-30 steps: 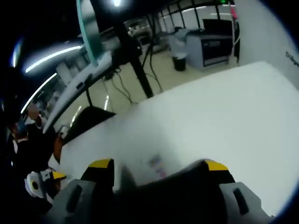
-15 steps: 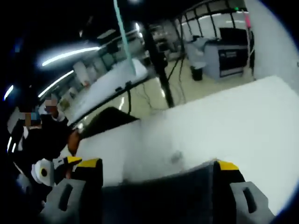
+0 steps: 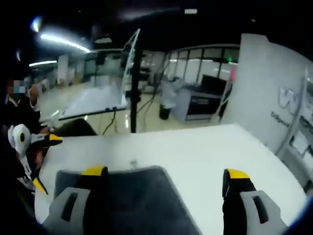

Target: Open the folded towel by lifting each exposed corner and separating the folded layers until the towel lies flat within the target outline without major curled edges

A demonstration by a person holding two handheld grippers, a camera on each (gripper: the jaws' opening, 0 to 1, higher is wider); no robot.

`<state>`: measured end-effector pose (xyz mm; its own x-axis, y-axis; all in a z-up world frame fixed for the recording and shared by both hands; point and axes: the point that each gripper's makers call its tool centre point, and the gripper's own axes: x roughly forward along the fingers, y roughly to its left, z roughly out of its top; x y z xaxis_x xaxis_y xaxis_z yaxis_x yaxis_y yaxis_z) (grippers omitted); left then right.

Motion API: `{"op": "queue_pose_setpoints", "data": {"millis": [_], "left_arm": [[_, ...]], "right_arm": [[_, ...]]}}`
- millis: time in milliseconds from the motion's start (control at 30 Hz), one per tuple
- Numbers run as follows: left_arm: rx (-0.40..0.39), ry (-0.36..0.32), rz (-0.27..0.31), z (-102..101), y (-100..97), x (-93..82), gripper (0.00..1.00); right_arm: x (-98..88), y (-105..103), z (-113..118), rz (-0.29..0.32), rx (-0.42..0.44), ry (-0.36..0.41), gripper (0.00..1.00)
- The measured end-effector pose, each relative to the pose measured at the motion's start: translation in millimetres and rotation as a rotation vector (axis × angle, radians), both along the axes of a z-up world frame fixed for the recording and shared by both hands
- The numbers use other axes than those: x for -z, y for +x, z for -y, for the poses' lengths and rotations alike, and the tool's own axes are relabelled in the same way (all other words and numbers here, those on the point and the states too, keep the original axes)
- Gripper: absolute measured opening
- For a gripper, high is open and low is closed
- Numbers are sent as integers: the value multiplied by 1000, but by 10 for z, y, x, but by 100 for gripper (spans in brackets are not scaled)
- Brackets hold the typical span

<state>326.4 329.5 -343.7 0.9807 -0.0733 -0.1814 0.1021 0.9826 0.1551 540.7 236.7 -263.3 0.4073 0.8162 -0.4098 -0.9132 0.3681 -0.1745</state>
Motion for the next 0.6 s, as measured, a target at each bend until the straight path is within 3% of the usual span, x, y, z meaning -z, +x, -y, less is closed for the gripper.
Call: {"op": "queue_pose_setpoints", "data": {"millis": [167, 300, 367, 467, 600], "left_arm": [[28, -41, 18, 66, 106, -219, 100], [85, -79, 33, 186, 240, -416, 100], [108, -67, 30, 244, 310, -451, 100], [126, -46, 22, 295, 379, -516, 100], [150, -59, 33, 334, 447, -602, 97]], "right_arm": [[-294, 55, 512, -16, 134, 130, 100], [-370, 100, 907, 26, 184, 123, 100], [-404, 123, 1057, 33, 193, 123, 100], [-513, 115, 1378, 92, 242, 114, 100], [-606, 28, 1646, 100, 256, 130, 100]]}}
